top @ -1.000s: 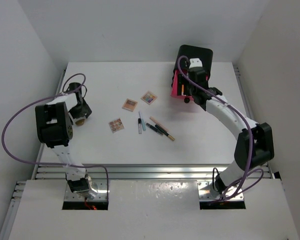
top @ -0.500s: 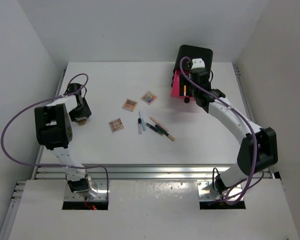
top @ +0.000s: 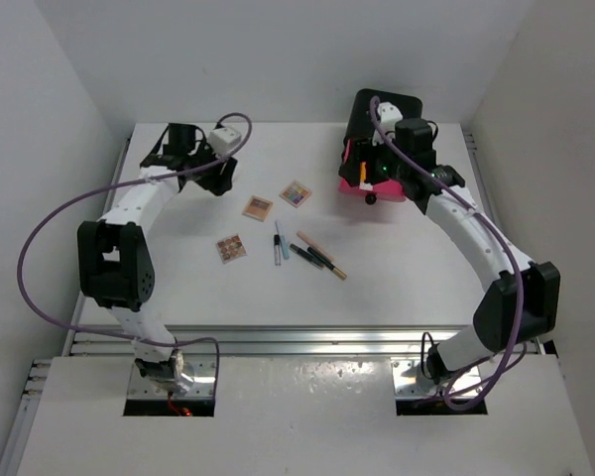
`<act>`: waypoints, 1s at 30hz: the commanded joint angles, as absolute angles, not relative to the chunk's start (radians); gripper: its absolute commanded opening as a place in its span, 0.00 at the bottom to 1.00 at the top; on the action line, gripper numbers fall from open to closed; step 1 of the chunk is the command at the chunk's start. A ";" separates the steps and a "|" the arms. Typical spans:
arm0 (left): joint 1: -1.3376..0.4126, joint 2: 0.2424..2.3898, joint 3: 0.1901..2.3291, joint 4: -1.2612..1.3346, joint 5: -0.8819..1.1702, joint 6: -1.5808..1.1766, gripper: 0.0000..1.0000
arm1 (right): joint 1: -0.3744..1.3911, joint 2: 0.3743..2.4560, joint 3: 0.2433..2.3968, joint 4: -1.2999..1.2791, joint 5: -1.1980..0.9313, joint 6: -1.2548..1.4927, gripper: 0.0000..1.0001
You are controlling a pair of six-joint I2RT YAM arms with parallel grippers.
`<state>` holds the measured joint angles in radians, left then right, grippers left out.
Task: Organize the makeup
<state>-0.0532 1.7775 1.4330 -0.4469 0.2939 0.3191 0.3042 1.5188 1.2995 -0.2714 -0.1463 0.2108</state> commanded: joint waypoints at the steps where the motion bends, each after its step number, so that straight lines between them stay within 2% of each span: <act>1: -0.136 1.707 1.508 -0.466 0.521 0.609 0.10 | 0.305 1.539 1.387 -0.213 -0.392 0.309 0.72; 7: -0.260 1.617 1.486 -0.479 0.621 0.825 0.11 | 0.324 1.609 1.379 0.052 -0.520 0.540 0.67; 11: -0.311 1.595 1.477 -0.451 0.649 0.798 0.12 | 0.357 1.672 1.387 0.162 -0.575 0.663 0.64; 14: -0.321 1.595 1.468 -0.420 0.618 0.723 0.12 | 0.359 1.698 1.382 0.092 -0.526 0.676 0.64; 15: -0.321 1.606 1.457 -0.420 0.608 0.713 0.17 | 0.362 1.686 1.352 0.100 -0.517 0.678 0.64; 16: -0.311 1.606 1.433 -0.420 0.597 0.713 0.40 | 0.361 1.671 1.321 0.110 -0.497 0.667 0.66; 18: -0.311 1.617 1.408 -0.420 0.581 0.745 0.63 | 0.359 1.648 1.293 0.092 -0.465 0.637 0.67; 20: -0.321 1.627 1.390 -0.420 0.572 0.755 0.67 | 0.354 1.625 1.293 0.014 -0.419 0.603 0.69; 23: -0.330 1.638 1.390 -0.420 0.586 0.687 0.67 | 0.354 1.595 1.301 -0.096 -0.399 0.504 0.69; 26: -0.321 1.647 1.368 -0.402 0.586 0.622 0.67 | 0.353 1.559 1.278 -0.258 -0.269 0.441 0.69; 30: -0.287 1.612 1.318 -0.393 0.586 0.585 0.67 | 0.324 1.452 1.108 -0.222 -0.215 0.413 0.74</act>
